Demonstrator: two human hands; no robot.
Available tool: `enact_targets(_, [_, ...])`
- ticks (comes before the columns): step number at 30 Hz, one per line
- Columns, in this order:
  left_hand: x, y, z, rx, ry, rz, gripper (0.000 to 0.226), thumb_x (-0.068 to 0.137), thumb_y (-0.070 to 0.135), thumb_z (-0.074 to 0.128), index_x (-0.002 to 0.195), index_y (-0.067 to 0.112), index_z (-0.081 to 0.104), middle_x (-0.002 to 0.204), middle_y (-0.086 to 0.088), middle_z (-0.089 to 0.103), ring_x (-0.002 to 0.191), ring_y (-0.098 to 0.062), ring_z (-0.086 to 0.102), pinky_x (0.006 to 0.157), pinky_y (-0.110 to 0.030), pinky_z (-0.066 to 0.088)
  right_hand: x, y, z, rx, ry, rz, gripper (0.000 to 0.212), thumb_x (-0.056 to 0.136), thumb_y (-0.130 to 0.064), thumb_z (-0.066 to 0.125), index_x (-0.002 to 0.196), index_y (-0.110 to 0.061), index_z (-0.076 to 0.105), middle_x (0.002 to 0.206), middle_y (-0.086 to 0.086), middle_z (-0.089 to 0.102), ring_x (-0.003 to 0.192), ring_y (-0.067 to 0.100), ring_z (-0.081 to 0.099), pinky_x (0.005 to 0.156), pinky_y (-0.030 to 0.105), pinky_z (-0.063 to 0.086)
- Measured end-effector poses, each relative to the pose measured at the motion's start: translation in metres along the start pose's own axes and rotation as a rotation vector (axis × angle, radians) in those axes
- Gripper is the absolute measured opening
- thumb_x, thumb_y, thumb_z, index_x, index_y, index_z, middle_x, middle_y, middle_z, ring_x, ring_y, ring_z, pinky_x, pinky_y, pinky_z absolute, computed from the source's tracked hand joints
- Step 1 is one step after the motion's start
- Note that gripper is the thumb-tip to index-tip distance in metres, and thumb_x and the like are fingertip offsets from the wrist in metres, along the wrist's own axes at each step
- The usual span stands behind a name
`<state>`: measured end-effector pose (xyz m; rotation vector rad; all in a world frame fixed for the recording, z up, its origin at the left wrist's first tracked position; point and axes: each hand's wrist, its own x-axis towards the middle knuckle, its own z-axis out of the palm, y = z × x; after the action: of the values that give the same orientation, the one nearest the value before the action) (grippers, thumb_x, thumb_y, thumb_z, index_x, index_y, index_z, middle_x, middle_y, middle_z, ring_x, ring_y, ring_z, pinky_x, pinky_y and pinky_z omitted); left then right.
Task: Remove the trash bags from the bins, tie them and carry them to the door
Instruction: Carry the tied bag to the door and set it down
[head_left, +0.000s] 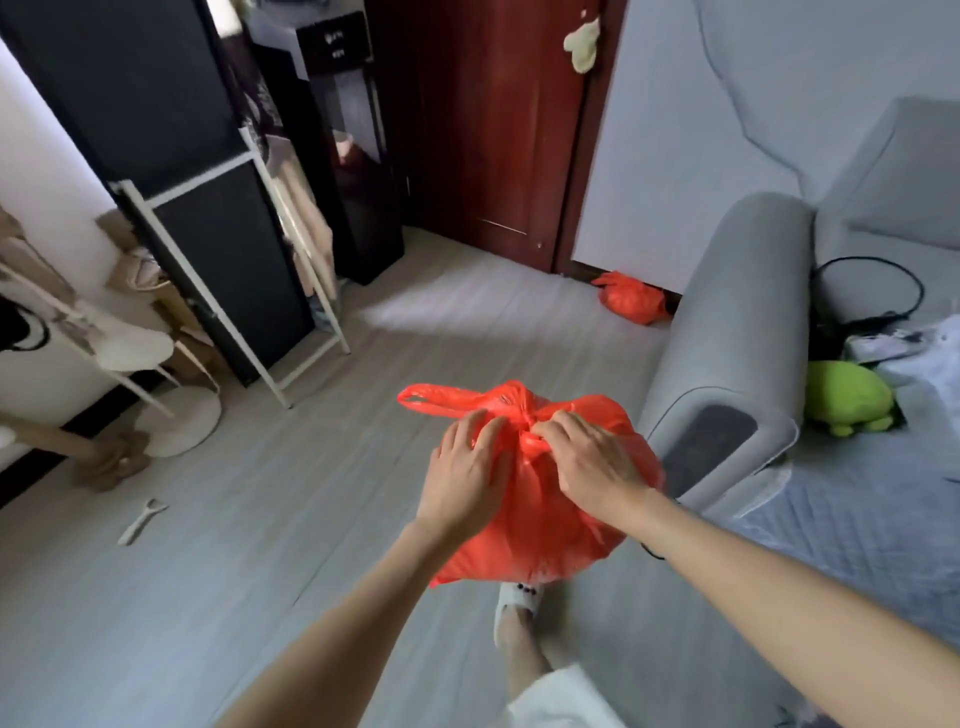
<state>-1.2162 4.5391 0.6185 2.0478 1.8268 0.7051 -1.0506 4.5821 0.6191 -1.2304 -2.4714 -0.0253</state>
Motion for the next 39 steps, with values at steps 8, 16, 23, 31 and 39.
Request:
enact_targets(8, [0.255,-0.034,0.05,-0.029,-0.182,0.009,0.06,0.083,0.046,0.023,0.128,0.016,0.049,0.131,-0.01,0.05,0.116,-0.036,0.048,0.095,-0.043,0.044,0.169,0.166,0.052,-0.017,-0.093,0.152,0.031,0.068,-0.004,0.048,0.093,-0.015,0.062,0.079,0.003,0.064,0.069,0.023,0.066,0.054,0.029,0.055])
enact_targets(16, [0.497,-0.071,0.092,0.006,-0.242,0.068,0.065,0.078,0.047,0.019,0.133,0.023,0.043,0.139,-0.002,0.044,0.126,-0.03,0.04,0.096,-0.045,0.042,0.342,0.324,0.101,-0.029,-0.164,0.257,0.034,0.064,0.002,0.057,0.092,-0.017,0.06,0.08,0.002,0.063,0.07,0.026,0.065,0.053,0.033,0.054])
enact_targets(23, [0.72,-0.113,0.161,0.136,-0.329,0.152,0.045,0.076,0.04,0.038,0.113,0.023,0.058,0.115,-0.002,0.063,0.117,-0.033,0.055,0.084,-0.047,0.05,0.475,0.482,0.18,-0.027,-0.195,0.293,0.033,0.066,-0.008,0.033,0.081,-0.021,0.06,0.072,-0.006,0.061,0.064,0.018,0.062,0.051,0.026,0.048])
enact_targets(31, [0.907,-0.148,0.279,0.269,-0.477,0.118,0.046,0.063,0.039,0.043,0.105,0.026,0.058,0.101,0.003,0.066,0.095,-0.021,0.066,0.075,-0.041,0.056,0.578,0.665,0.299,0.071,-0.23,0.303,0.029,0.063,-0.005,0.043,0.076,-0.02,0.064,0.074,-0.005,0.064,0.066,0.019,0.064,0.051,0.026,0.051])
enact_targets(39, [1.039,-0.246,0.511,0.229,-0.511,-0.026,0.06,0.071,0.037,0.033,0.114,0.006,0.059,0.111,-0.015,0.064,0.101,-0.035,0.063,0.083,-0.05,0.05,0.626,0.837,0.523,0.15,-0.225,0.253,0.027,0.066,-0.004,0.04,0.075,-0.014,0.064,0.074,-0.001,0.064,0.069,0.021,0.065,0.046,0.024,0.048])
